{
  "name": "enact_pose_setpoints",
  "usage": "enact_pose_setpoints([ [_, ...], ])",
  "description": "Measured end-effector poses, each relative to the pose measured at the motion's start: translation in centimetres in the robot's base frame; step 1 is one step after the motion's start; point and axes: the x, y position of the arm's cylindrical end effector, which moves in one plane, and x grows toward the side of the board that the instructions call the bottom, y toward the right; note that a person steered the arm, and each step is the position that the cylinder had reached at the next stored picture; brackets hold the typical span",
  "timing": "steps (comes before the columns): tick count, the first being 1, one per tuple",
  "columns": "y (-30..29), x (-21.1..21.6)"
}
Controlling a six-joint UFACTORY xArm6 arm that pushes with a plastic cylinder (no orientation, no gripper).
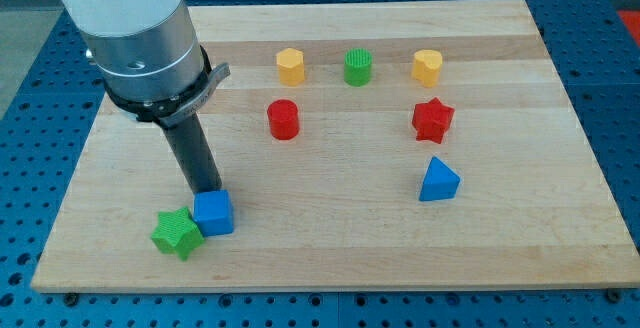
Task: Separate the blue cube from the green star
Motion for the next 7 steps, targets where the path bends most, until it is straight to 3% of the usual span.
enact_pose_setpoints([
  [1,-0.8,-2.7],
  [5,-2.0,1.4],
  [7,-1.0,1.4],
])
